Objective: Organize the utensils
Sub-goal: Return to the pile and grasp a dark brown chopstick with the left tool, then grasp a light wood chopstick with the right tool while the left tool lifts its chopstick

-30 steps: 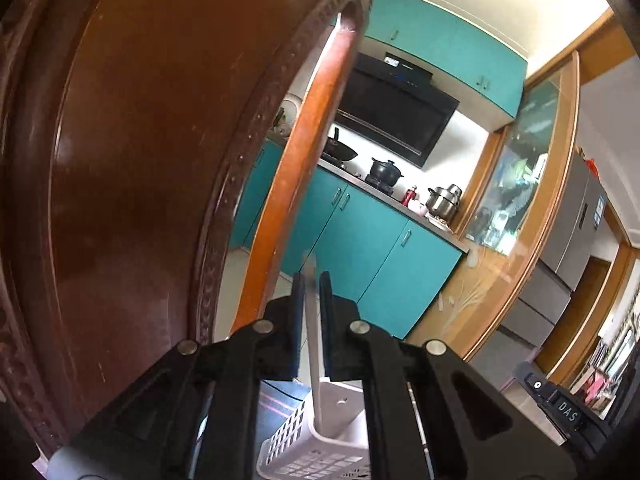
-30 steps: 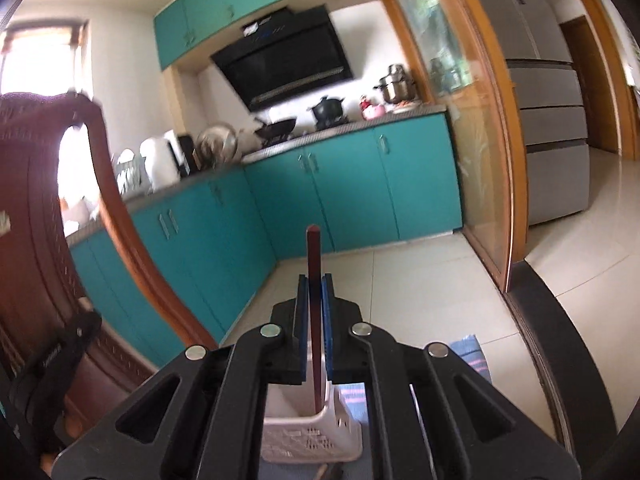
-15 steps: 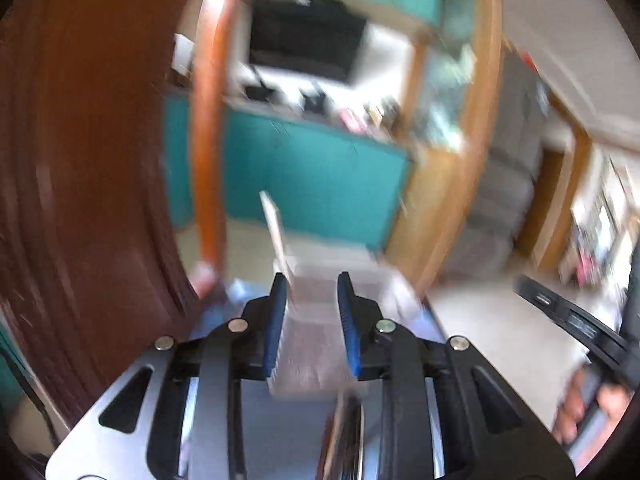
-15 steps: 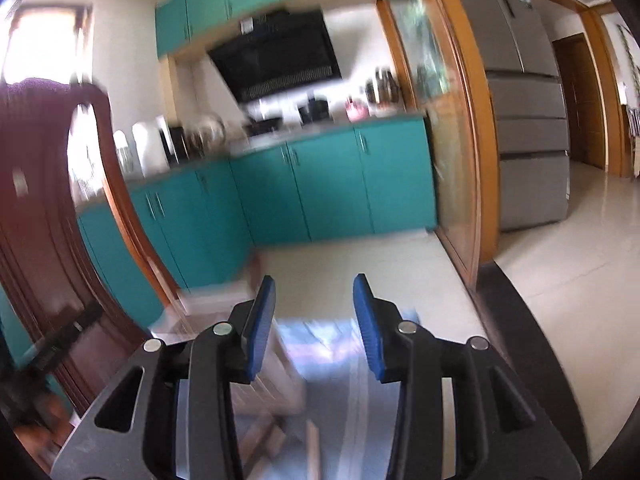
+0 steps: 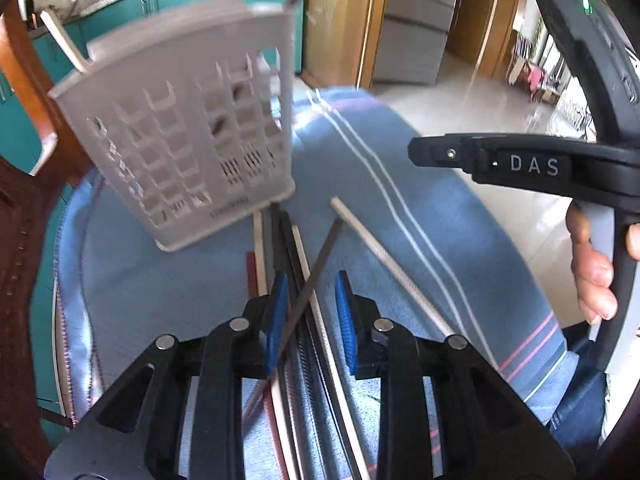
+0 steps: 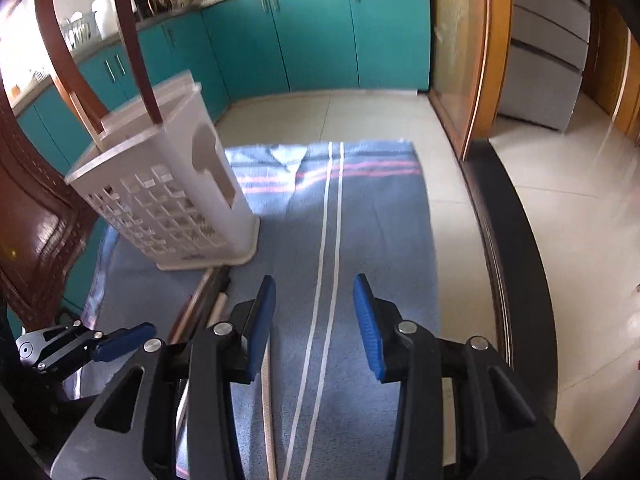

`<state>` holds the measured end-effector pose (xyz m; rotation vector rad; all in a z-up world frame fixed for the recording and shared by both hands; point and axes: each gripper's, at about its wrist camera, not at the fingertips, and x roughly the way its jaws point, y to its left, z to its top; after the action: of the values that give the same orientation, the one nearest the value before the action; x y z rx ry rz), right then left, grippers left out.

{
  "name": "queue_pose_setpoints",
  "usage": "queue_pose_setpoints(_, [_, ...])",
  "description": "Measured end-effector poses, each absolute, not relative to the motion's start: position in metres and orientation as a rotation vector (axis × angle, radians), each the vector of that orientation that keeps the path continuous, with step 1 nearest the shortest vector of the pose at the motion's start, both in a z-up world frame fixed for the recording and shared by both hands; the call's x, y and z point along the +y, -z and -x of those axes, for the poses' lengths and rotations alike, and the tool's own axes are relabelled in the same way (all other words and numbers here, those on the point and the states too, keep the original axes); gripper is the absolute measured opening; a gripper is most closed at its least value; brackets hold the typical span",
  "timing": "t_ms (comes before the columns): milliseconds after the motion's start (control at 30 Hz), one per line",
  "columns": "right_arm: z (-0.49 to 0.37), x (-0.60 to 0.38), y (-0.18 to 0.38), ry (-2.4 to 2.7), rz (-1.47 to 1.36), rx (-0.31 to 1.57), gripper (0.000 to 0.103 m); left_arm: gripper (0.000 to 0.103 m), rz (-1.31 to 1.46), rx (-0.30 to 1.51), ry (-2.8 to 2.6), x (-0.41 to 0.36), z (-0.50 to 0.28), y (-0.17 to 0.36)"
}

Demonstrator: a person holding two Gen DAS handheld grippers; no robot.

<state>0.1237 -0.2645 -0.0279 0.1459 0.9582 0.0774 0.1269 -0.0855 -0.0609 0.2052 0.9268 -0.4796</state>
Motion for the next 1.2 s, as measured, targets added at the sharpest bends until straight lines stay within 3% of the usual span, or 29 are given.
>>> queue_pose_setpoints(167, [-0.129, -0.264, 0.039, -0.051, -0.155, 1.001, 0.040, 0.025, -0.246, 1.005, 0.443, -0.096, -0.138, 0.086])
queue_pose_setpoints(333, [-0.132, -0.264, 0.041, -0.052, -0.167, 1.012, 0.040, 0.007, -0.216, 1.002, 0.434, -0.095, -0.142, 0.087])
queue_pose_setpoints(633, [-0.136, -0.241, 0.061, -0.114, -0.123, 1.072, 0.040, 0.007, -0.036, 0.986, 0.380, -0.056, -0.155, 0.062])
queue_pose_setpoints(1200, [-0.145, -0.197, 0.085, -0.069, 0.072, 1.129, 0.040, 0.010, -0.042, 1.102, 0.197, -0.024, -0.174, 0.101])
